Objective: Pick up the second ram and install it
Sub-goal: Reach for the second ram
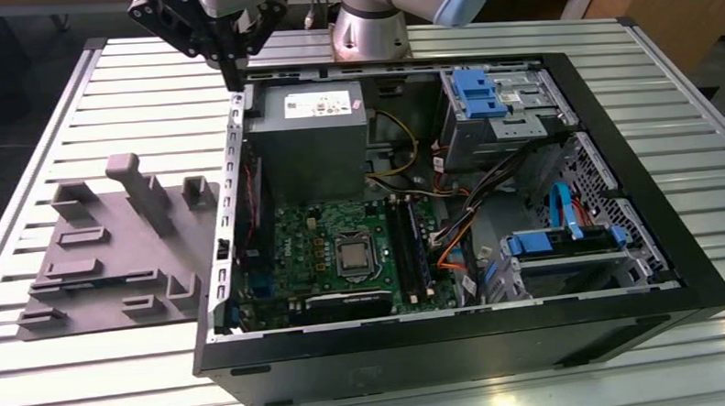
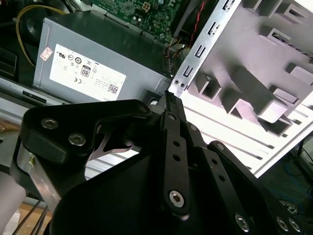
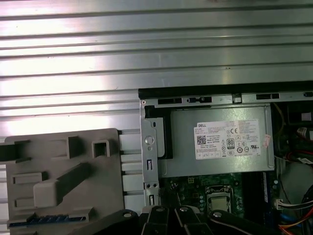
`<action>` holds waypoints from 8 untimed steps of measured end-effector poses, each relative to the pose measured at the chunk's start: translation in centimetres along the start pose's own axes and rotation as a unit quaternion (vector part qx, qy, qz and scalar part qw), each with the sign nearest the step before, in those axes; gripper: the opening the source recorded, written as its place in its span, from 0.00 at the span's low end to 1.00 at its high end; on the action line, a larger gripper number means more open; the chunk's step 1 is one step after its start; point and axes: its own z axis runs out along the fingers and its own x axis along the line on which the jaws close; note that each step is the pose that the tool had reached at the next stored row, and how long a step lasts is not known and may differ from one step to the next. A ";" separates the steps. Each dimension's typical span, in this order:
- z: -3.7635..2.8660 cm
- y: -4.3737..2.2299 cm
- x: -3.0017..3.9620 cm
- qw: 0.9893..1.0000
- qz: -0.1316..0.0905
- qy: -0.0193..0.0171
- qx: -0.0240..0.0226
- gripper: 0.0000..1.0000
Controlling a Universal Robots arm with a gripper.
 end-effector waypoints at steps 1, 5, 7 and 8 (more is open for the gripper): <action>0.00 -0.01 0.07 1.000 0.000 0.000 0.000 0.11; -0.01 -0.03 0.35 1.000 0.000 0.000 0.000 0.11; -0.01 -0.04 0.50 1.000 0.000 0.000 0.000 0.11; -0.01 -0.04 0.58 1.000 0.000 0.000 0.000 0.11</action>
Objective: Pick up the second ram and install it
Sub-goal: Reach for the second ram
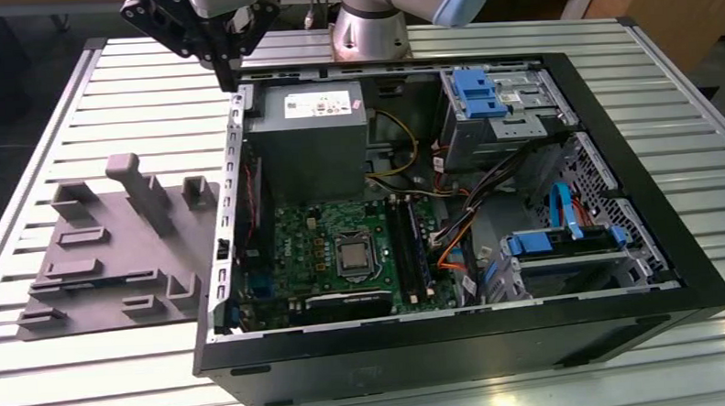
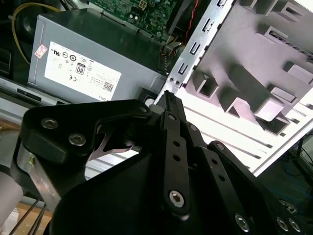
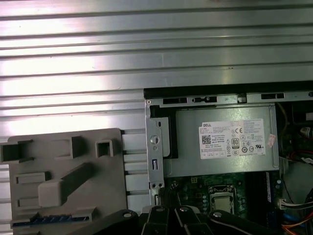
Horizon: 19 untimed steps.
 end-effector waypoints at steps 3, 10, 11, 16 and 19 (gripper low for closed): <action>0.00 -0.02 0.24 1.000 0.000 0.000 0.000 0.11; -0.01 -0.06 0.78 1.000 0.000 0.000 0.000 0.11; -0.01 -0.07 0.86 1.000 0.000 0.000 0.000 0.11; -0.02 -0.10 1.27 1.000 0.000 0.000 0.000 0.11; -0.02 -0.11 1.49 1.000 0.000 0.000 0.000 0.11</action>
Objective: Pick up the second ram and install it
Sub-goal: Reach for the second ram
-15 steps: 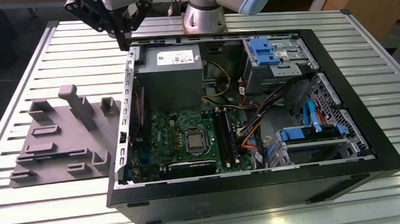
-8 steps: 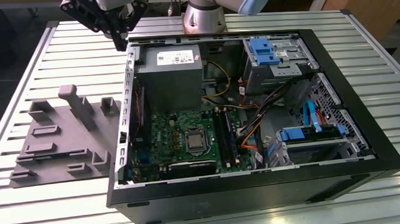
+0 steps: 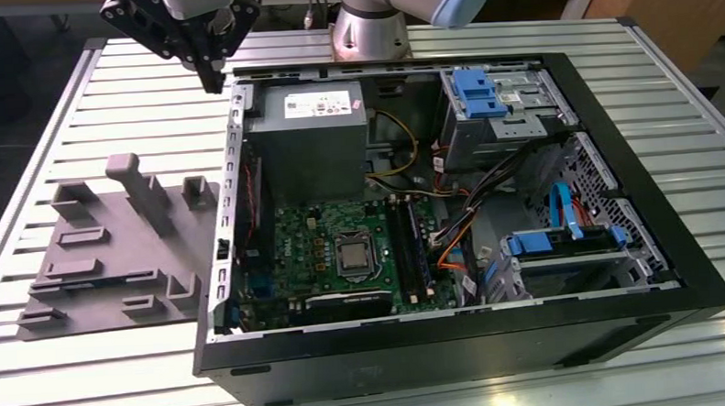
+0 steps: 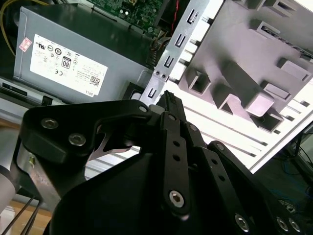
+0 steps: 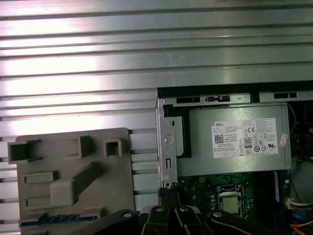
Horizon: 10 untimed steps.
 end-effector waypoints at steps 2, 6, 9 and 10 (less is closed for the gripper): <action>0.00 -0.02 0.22 1.000 0.000 0.000 0.000 0.11; 0.00 -0.05 0.62 1.000 0.000 0.000 0.000 0.11; 0.02 -0.09 0.98 1.000 0.000 0.000 0.000 0.11; 0.03 -0.10 1.10 1.000 0.000 0.000 0.000 0.11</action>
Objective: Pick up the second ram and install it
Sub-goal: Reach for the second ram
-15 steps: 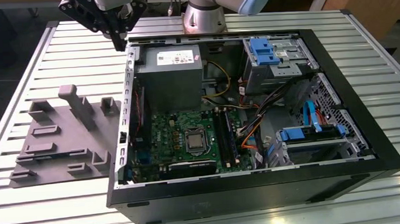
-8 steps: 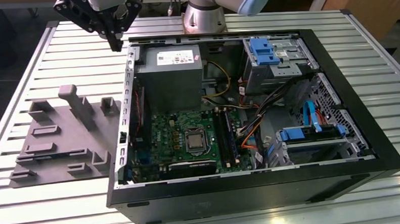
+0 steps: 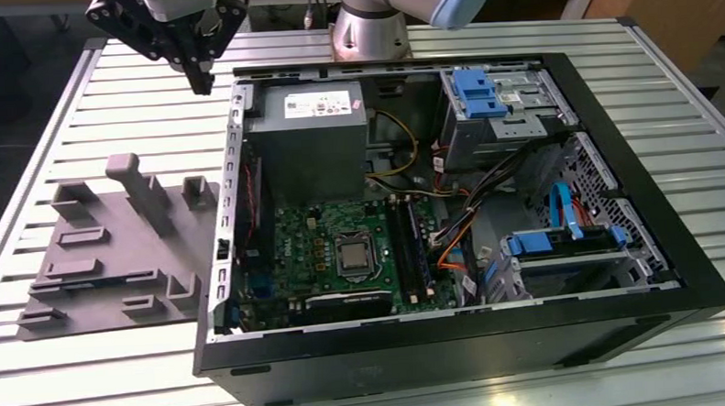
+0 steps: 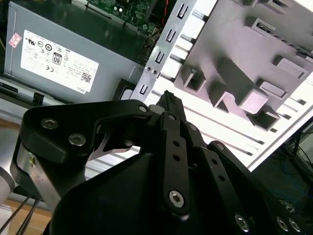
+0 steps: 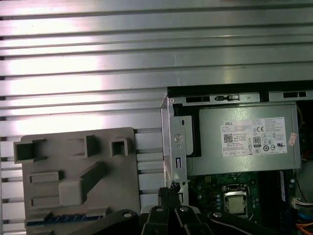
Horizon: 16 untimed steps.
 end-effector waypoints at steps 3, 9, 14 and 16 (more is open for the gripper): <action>0.01 -0.04 0.35 1.000 0.000 0.000 0.000 0.11; 0.04 -0.14 0.91 1.000 0.000 0.000 0.000 0.11; 0.05 -0.20 1.30 1.000 0.000 0.000 0.000 0.11; 0.05 -0.22 1.44 1.000 0.000 0.000 0.000 0.11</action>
